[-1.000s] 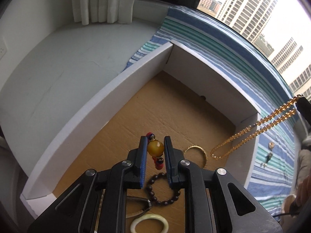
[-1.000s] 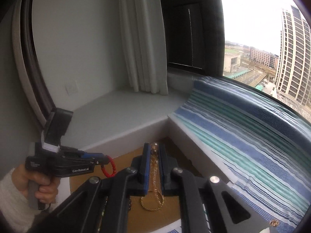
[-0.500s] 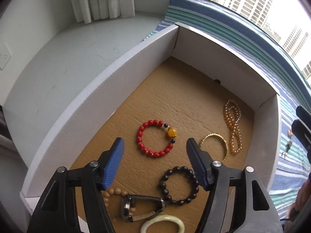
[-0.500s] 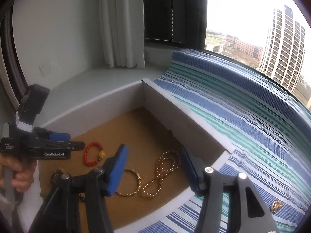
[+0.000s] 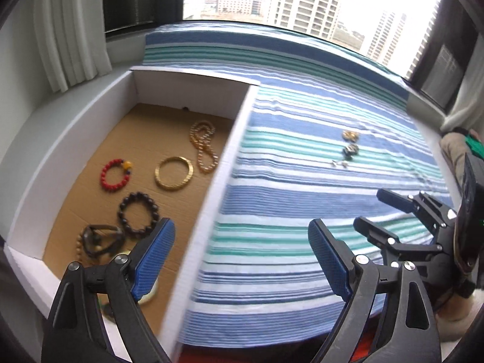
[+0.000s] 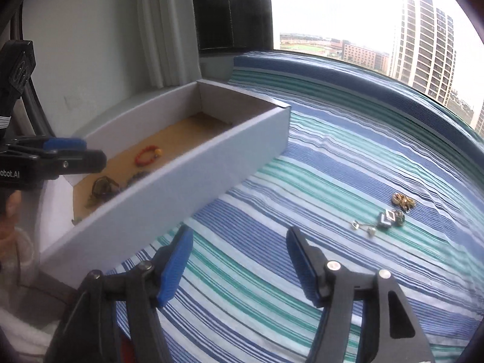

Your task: Organize jewelry

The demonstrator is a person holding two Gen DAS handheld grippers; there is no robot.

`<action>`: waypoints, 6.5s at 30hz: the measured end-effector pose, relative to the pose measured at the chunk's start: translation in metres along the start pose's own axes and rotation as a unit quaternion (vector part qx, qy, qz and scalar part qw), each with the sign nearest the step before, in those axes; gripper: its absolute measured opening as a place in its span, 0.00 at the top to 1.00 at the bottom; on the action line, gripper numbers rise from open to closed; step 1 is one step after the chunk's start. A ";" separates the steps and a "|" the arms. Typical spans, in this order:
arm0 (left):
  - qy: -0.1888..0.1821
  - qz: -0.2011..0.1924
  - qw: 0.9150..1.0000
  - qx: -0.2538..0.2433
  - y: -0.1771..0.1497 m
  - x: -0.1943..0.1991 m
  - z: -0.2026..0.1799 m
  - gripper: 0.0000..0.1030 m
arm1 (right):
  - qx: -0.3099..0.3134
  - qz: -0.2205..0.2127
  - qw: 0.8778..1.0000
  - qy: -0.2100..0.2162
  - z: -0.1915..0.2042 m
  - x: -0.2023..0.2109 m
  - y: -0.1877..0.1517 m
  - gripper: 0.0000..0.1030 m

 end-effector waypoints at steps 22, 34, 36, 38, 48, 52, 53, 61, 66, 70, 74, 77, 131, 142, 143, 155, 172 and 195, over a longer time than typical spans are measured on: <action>0.023 0.052 0.994 -0.096 -0.112 -0.069 -0.106 0.11 | -0.174 0.029 0.974 -0.141 -0.080 0.083 -0.176 0.37; 0.038 0.064 0.993 -0.091 -0.119 -0.083 -0.092 0.11 | -0.166 0.049 0.976 -0.133 -0.066 0.071 -0.173 0.37; 0.040 0.065 0.993 -0.090 -0.120 -0.084 -0.090 0.11 | -0.164 0.052 0.976 -0.133 -0.065 0.069 -0.172 0.37; 0.041 0.065 0.993 -0.088 -0.120 -0.085 -0.089 0.11 | -0.163 0.056 0.976 -0.132 -0.063 0.067 -0.171 0.37; 0.044 0.087 0.992 -0.080 -0.130 -0.096 -0.081 0.11 | -0.171 0.084 0.974 -0.124 -0.058 0.053 -0.180 0.37; 0.046 0.089 0.992 -0.080 -0.130 -0.099 -0.083 0.10 | -0.169 0.078 0.975 -0.123 -0.057 0.054 -0.178 0.37; 0.047 0.090 0.992 -0.081 -0.130 -0.099 -0.083 0.10 | -0.169 0.077 0.975 -0.124 -0.057 0.054 -0.178 0.37; 0.057 0.099 0.990 -0.085 -0.134 -0.107 -0.086 0.10 | -0.189 0.078 0.972 -0.118 -0.065 0.054 -0.189 0.37; 0.062 0.107 0.988 -0.089 -0.137 -0.111 -0.088 0.10 | -0.196 0.072 0.971 -0.116 -0.068 0.055 -0.191 0.37; 0.065 0.110 0.987 -0.094 -0.139 -0.112 -0.090 0.10 | -0.202 0.071 0.970 -0.113 -0.070 0.055 -0.195 0.37; 0.069 0.114 0.986 -0.096 -0.141 -0.116 -0.093 0.10 | -0.207 0.069 0.970 -0.112 -0.072 0.056 -0.198 0.37; 0.072 0.118 0.985 -0.099 -0.142 -0.120 -0.094 0.10 | -0.212 0.068 0.969 -0.112 -0.074 0.057 -0.200 0.37; -0.009 0.083 0.994 -0.069 0.006 -0.198 -0.116 0.76 | -0.335 0.090 0.938 0.019 -0.318 -0.088 -0.101 0.43; -0.006 0.080 0.996 -0.042 -0.006 -0.186 -0.092 0.76 | -0.260 0.176 0.945 -0.096 -0.308 -0.168 -0.047 0.80; -0.008 0.078 0.996 -0.040 -0.007 -0.183 -0.092 0.76 | -0.254 0.183 0.945 -0.088 -0.305 -0.168 -0.047 0.80; -0.045 0.049 0.998 -0.006 0.004 -0.106 -0.086 0.76 | -0.243 0.084 0.966 -0.030 -0.276 -0.062 -0.021 0.80; -0.061 -0.024 0.994 0.089 0.049 0.086 0.028 0.76 | -0.105 -0.054 0.993 0.025 -0.173 0.096 0.106 0.80; 0.024 0.030 0.985 0.167 0.048 -0.017 0.150 0.76 | 0.006 -0.017 0.986 0.166 0.022 -0.047 0.269 0.80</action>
Point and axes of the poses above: each gripper's, at about its wrist camera, not at the fingertips, and x roughly against the way its jaws point, z to its left, y to its top, the point moved 6 cm from there along -x, roughly the way its jaws point, and after that the axes turned 15 degrees about x, right-handed, at the moved point
